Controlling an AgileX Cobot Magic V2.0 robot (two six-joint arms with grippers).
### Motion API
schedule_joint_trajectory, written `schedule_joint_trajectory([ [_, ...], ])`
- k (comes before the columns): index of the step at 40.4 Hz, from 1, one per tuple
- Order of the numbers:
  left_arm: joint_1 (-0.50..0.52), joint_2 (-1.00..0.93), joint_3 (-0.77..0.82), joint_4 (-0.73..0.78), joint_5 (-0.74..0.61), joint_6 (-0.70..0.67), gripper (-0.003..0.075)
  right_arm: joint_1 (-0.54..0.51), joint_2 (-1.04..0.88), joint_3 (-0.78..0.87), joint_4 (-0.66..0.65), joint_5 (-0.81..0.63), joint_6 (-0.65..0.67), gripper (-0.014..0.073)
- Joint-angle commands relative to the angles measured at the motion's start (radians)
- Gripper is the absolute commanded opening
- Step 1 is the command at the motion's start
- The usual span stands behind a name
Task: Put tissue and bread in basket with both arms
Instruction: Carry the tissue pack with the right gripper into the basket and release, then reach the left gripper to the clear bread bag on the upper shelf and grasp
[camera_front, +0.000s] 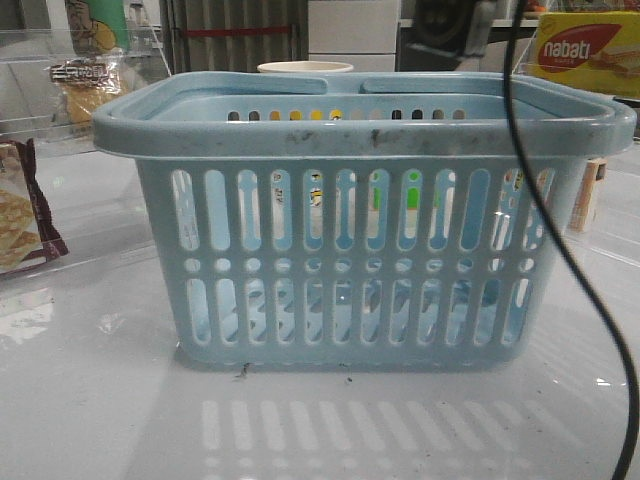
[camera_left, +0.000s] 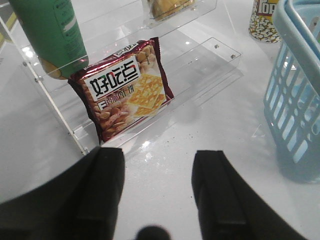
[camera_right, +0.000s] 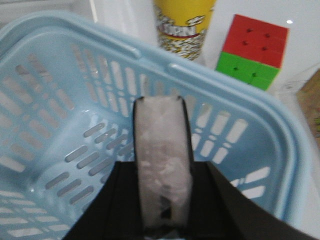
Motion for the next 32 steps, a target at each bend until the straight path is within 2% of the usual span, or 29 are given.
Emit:
schedule_joint_trajectory([
  [1,0.0,0.01,-0.029,-0.009,-0.075,0.001,0.038,0.044,0.002,0.01,-0.004,-0.129,-0.002,0.0204],
  [4,0.0,0.01,-0.029,-0.009,-0.075,0.001,0.038,0.052,0.033,0.015,-0.004,-0.145,-0.002,0.0304],
  [9,0.0,0.01,-0.029,-0.009,-0.075,0.001,0.0388,0.052,0.068,0.015,-0.006,-0.184,-0.002,0.056],
  [11,0.0,0.01,-0.029,-0.009,-0.075,0.001,0.0397,0.052,0.064,0.014,-0.012,-0.185,-0.002,0.0617],
  [21,-0.034,0.069,-0.055,-0.01,-0.114,0.001,0.0555,0.057,-0.1,0.063,-0.02,-0.123,-0.002,0.0622],
  [32,-0.06,0.341,-0.225,-0.01,-0.181,0.001,0.0604,0.057,-0.317,0.204,-0.02,-0.118,-0.002,0.0622],
])
